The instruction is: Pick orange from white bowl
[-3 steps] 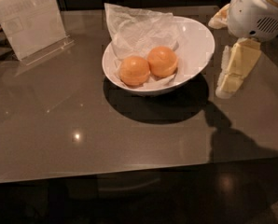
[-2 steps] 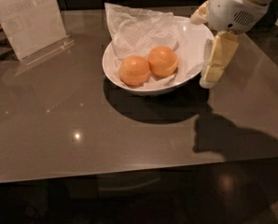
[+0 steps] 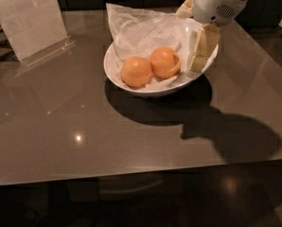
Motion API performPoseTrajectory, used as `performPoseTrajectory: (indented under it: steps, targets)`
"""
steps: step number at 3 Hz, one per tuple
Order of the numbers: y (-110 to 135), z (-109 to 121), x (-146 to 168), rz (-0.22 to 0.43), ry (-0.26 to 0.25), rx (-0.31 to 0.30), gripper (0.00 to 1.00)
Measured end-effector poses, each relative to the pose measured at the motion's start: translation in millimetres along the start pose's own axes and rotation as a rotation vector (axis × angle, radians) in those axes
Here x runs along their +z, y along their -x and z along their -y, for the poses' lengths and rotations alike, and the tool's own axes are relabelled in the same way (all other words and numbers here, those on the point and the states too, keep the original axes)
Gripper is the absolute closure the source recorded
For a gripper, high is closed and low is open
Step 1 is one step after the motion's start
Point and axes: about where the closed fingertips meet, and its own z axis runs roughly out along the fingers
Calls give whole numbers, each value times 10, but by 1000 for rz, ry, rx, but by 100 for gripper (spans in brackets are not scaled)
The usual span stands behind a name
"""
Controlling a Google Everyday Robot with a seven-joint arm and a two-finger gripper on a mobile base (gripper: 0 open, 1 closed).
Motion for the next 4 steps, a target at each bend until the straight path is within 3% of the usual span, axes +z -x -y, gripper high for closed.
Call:
performPoseTrajectory:
  steps: [1,2,3,4]
  targets:
    - [-105,159,78,30,-17,31,0]
    - [-76,411,272,56,-5,23,19]
    - [-69,451,278,61,-11,24,42]
    - [-116,456,332,83,-17,52,39]
